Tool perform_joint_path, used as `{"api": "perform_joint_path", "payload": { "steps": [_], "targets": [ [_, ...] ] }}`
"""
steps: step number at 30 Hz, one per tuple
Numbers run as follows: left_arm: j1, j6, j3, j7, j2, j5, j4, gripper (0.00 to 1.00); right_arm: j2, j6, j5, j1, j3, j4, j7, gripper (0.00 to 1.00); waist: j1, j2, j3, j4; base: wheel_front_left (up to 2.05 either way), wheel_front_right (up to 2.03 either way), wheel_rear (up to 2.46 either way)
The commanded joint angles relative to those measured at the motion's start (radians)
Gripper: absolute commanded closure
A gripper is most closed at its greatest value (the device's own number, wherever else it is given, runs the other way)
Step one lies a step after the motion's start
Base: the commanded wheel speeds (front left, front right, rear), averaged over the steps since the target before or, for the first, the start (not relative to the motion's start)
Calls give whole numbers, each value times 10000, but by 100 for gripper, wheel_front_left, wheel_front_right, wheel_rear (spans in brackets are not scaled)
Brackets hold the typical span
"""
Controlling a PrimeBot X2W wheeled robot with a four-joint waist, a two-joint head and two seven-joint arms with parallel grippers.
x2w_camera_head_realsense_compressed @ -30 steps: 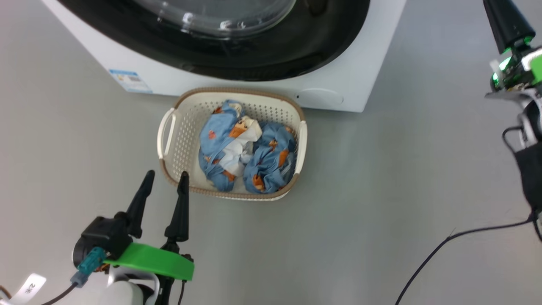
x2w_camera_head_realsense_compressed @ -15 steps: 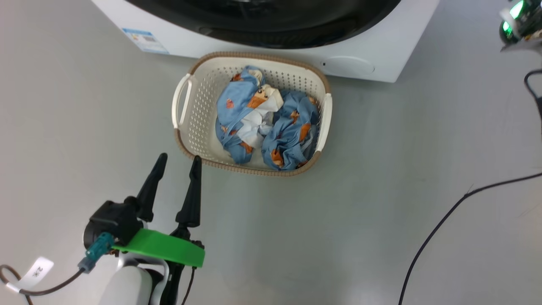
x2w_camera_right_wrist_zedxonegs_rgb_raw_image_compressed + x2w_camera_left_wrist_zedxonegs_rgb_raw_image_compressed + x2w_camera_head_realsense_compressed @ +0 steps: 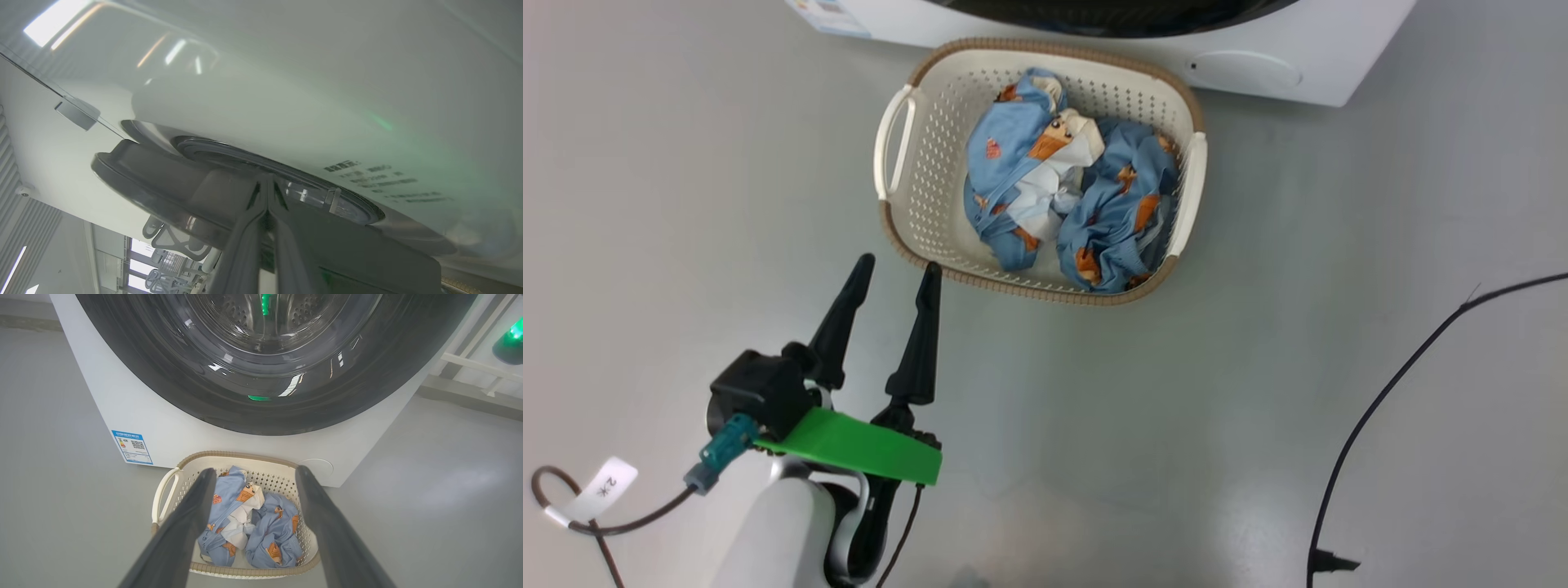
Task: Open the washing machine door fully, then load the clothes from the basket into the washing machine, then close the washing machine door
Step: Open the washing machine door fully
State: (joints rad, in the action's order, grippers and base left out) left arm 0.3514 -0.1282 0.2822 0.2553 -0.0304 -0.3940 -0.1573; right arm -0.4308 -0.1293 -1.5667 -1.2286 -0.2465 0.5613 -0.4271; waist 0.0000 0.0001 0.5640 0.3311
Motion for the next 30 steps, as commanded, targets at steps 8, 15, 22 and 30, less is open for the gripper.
{"api": "perform_joint_path", "payload": {
  "steps": [8,15,22,30],
  "targets": [
    [183,25,-199,65,-199,-230,328,0,123,-14,251,-512,-344,19,-215,100,0,-1,356,330,0,0,0],
    [256,77,-82,65,-199,-363,364,0,139,-14,356,-683,-600,151,-376,100,0,-1,440,412,0,0,0],
    [269,82,-138,65,-199,-382,367,0,253,-14,446,-410,-1063,-8,-634,100,0,-1,294,328,0,0,0],
    [47,56,-271,65,-198,-178,297,0,453,-14,463,255,-1627,-285,-798,100,0,-1,-232,117,0,0,0]
  ]
}}
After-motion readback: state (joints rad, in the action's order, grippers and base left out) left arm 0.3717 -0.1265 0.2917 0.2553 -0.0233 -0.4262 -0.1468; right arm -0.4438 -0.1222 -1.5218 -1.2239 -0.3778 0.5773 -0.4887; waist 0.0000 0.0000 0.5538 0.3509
